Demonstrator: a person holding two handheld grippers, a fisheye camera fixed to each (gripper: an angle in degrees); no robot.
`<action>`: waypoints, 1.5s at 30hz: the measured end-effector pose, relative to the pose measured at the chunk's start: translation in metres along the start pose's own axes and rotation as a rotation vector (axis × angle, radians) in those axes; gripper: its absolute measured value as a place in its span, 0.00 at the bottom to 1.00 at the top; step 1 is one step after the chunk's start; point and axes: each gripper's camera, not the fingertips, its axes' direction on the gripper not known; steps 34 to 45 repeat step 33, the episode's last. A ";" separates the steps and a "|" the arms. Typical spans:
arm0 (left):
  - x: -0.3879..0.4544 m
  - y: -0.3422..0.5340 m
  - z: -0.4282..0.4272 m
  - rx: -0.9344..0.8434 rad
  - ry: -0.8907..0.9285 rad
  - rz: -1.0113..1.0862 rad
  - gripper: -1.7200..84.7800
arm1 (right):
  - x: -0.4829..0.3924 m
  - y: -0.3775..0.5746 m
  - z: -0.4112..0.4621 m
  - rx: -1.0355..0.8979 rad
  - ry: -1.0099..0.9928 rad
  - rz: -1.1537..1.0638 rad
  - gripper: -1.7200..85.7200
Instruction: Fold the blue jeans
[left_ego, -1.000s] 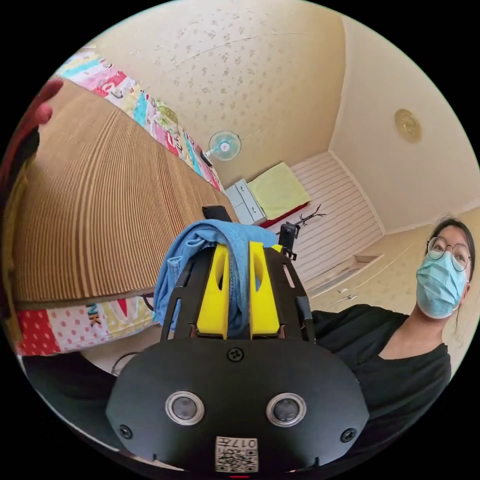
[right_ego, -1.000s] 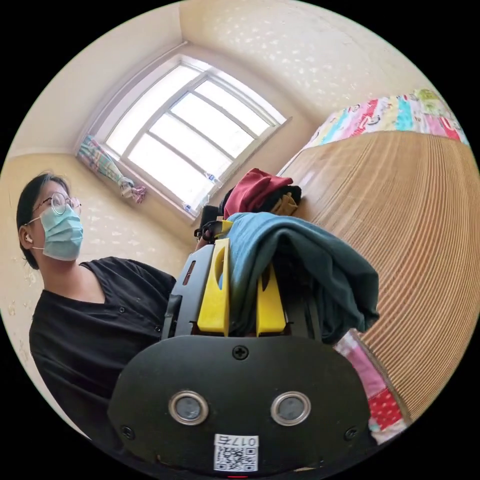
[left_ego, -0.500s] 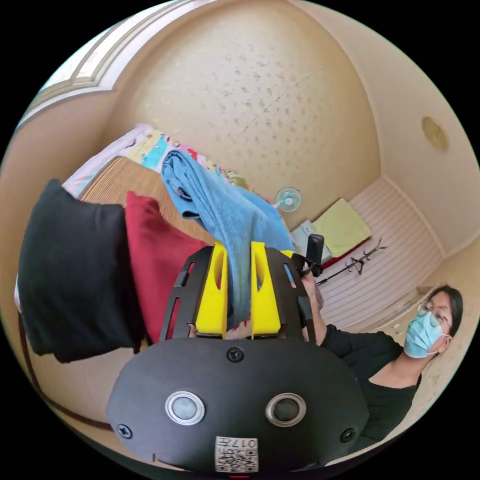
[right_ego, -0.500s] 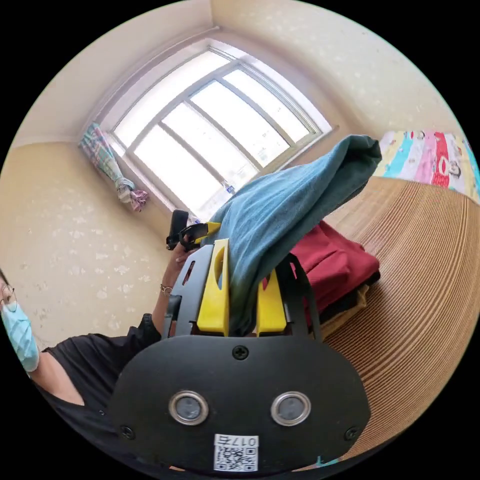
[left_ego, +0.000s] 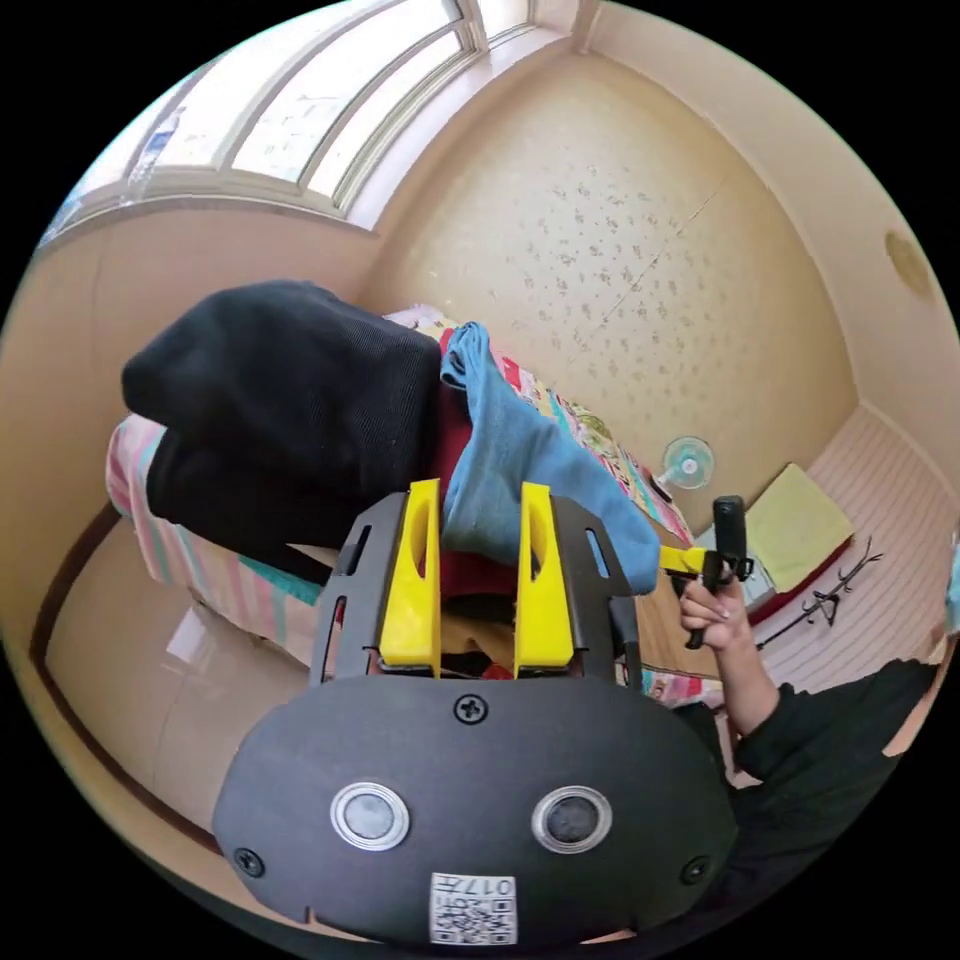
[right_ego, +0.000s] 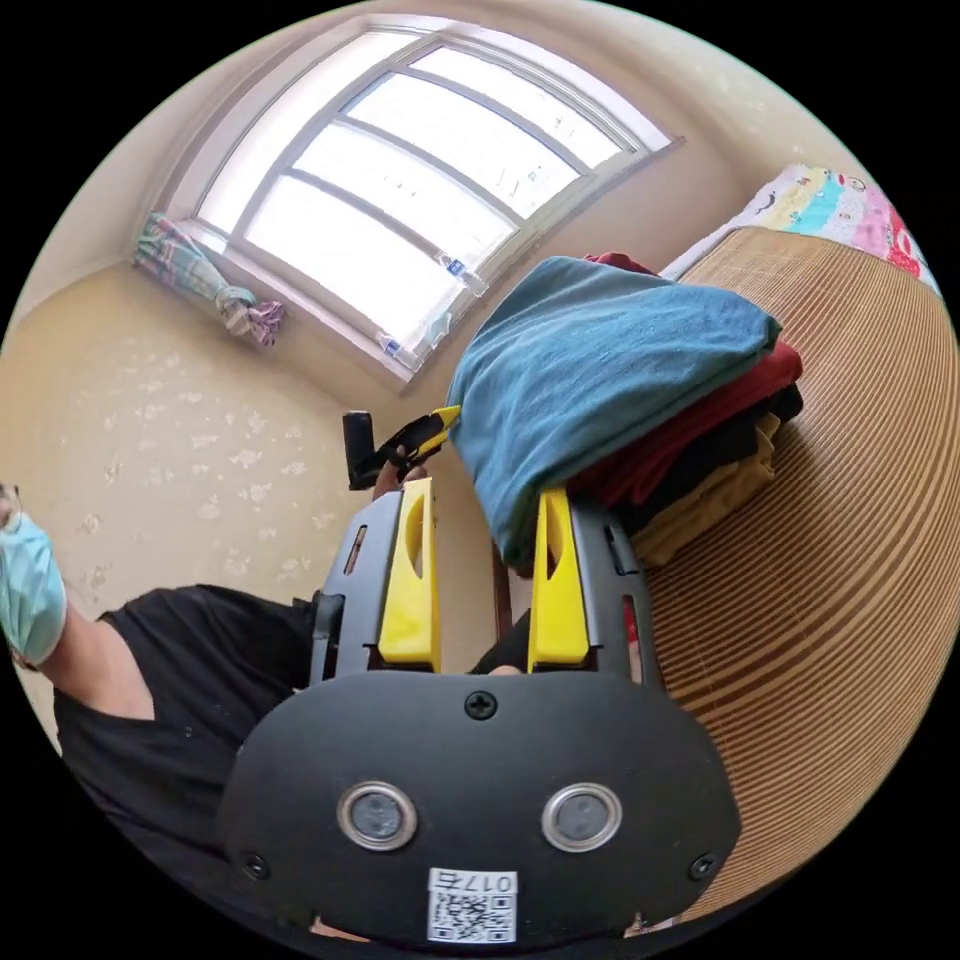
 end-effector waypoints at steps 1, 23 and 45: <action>0.013 0.019 -0.011 0.053 -0.054 0.012 0.13 | -0.006 0.028 -0.010 -0.006 0.005 -0.031 0.12; 0.351 0.148 0.191 -0.481 0.711 0.450 0.01 | 0.044 0.351 -0.388 0.443 1.125 0.684 0.12; 0.376 0.187 0.223 -0.603 0.743 0.308 0.01 | 0.121 0.265 -0.329 -0.056 1.549 0.533 0.15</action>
